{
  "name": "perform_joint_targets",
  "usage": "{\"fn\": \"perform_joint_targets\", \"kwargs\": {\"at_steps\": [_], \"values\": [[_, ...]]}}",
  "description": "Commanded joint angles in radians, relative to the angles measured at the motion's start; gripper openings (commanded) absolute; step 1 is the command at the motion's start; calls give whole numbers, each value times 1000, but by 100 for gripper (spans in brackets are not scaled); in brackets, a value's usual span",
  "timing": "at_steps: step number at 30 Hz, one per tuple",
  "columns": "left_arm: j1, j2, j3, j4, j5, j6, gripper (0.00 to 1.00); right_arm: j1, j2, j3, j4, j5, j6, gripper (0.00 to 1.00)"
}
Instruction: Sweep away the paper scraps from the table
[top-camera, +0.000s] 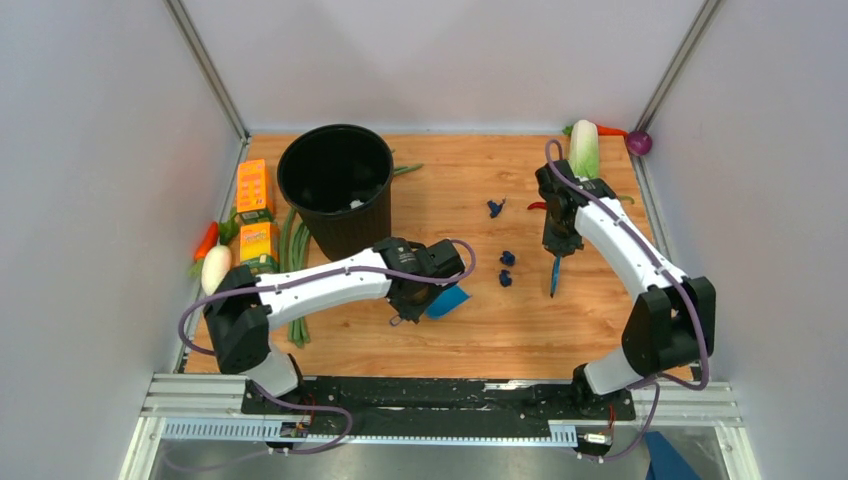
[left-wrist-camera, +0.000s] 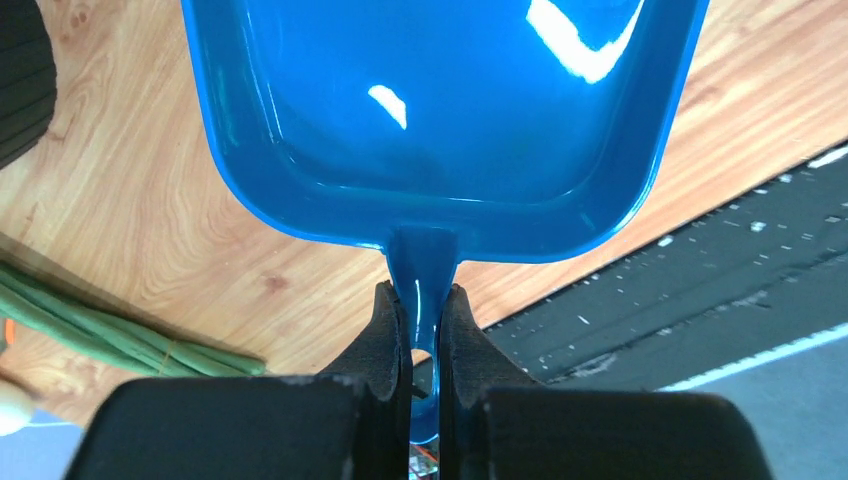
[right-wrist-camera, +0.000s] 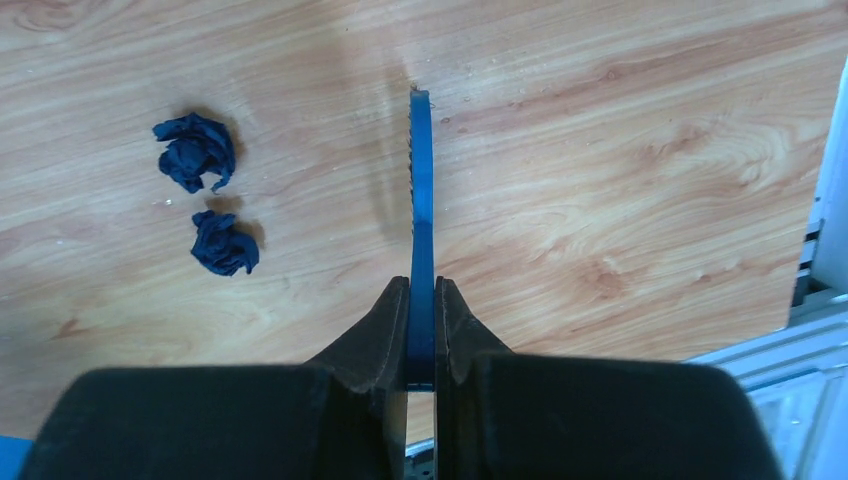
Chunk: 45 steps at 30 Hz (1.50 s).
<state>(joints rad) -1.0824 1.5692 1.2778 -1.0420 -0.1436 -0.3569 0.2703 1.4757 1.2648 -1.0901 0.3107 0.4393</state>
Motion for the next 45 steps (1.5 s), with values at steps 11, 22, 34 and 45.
{"fn": "perform_joint_targets", "kwargs": {"at_steps": [11,22,34,45], "values": [[-48,209,35,86,-97,160,0,108,130,104,85,-65,-177,0],[-48,295,94,100,-102,197,0,279,172,84,110,-76,-188,0],[-50,319,115,106,-111,202,0,388,146,68,131,-234,-172,0],[-50,339,124,106,-106,219,0,389,91,24,202,-435,-154,0]]}}
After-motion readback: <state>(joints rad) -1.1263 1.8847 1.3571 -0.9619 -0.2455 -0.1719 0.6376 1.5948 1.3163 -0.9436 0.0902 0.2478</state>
